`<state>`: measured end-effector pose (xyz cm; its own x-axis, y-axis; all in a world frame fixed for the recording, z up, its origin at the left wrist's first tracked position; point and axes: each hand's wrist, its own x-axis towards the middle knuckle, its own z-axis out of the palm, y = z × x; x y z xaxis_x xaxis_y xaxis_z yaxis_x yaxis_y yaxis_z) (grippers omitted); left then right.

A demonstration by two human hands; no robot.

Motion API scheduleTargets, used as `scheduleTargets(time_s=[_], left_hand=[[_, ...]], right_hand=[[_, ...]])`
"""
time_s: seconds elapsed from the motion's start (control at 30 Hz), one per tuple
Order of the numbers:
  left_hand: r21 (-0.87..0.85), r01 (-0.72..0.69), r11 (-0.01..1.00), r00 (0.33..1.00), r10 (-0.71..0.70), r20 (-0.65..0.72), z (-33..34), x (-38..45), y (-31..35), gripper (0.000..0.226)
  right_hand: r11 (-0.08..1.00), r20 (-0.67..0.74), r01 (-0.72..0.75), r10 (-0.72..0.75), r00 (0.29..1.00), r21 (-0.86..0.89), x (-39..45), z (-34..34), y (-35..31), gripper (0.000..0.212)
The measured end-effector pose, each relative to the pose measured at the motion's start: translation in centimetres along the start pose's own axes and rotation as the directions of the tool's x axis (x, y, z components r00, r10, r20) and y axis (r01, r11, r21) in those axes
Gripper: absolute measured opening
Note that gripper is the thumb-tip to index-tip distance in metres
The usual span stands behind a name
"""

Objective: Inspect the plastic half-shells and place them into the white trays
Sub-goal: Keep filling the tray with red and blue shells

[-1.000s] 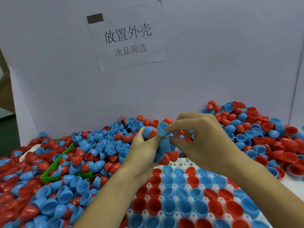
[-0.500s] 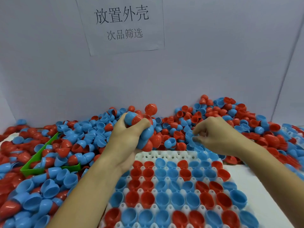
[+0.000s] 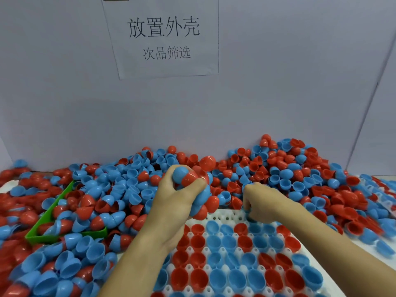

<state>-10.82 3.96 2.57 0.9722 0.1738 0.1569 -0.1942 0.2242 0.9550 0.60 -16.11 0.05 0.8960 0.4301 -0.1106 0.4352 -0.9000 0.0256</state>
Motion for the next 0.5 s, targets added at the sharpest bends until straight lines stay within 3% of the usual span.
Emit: scheduleTargets(time_s=[0.2,0.33,0.5], left_hand=[[0.014,-0.012,1.000,0.998,0.011,0.062,-0.5,0.1,0.4,0.023],[0.128,-0.065,0.990,0.995,0.053,0.089,-0.7,-0.1,0.5,0.019],[0.347,-0.246,0.905,0.962,0.184,0.202,-0.1,-0.6,0.9,0.026]], right_hand=[[0.982,0.069,-0.039,0.027,0.997,0.186,-0.4,-0.4,1.5,0.013],[0.944,-0.109,0.076,-0.043,0.993,0.320,-2.0,-2.5,1.6,0.014],[0.704,-0.296,0.282,-0.106,0.949,0.651,-4.9,-5.5,1.0,0.020]])
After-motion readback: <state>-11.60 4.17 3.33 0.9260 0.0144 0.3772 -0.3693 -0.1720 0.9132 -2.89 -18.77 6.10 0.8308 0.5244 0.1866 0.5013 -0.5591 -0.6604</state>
